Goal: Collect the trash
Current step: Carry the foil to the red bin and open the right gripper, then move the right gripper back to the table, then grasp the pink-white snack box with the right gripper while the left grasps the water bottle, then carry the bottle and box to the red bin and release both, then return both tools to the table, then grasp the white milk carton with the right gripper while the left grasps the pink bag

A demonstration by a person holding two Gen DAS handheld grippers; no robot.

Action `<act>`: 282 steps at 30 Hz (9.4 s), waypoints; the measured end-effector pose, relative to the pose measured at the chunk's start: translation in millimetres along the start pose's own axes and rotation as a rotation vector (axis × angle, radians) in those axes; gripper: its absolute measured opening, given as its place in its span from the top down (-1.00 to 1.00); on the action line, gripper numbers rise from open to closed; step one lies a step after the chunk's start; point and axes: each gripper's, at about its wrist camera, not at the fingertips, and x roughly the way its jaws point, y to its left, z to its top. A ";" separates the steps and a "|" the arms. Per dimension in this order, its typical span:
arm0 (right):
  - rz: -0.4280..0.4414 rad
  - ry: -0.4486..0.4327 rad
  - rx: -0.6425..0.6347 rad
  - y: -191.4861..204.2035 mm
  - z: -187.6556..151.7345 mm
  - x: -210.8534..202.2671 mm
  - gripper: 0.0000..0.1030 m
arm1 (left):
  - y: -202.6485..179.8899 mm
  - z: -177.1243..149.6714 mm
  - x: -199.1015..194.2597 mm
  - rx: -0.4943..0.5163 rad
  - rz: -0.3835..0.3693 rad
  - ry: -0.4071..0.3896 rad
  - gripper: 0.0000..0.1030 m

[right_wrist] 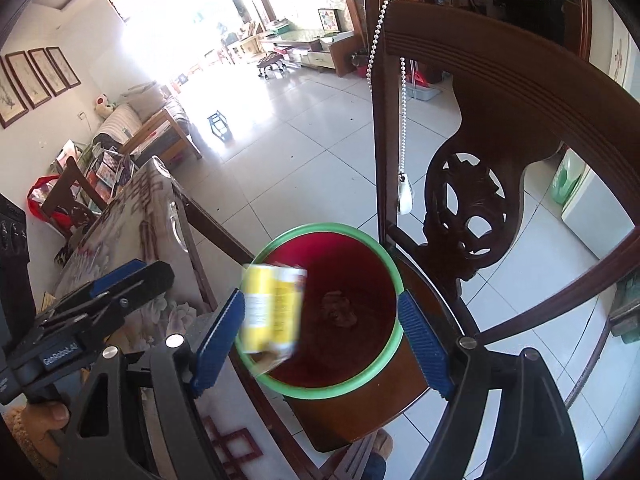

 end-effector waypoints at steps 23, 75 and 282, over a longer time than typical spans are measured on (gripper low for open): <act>0.113 -0.008 -0.179 150.4 -73.6 -45.8 -0.62 | 188.7 -143.8 -256.5 -0.363 0.379 -0.187 -0.63; 0.260 0.192 -0.816 367.7 -230.5 -16.5 0.10 | 267.2 -339.9 -273.0 -0.668 0.224 0.164 -0.75; 0.399 0.470 -1.397 429.5 -313.0 32.1 -0.10 | 349.9 -314.2 -263.5 -0.908 0.416 0.016 -0.60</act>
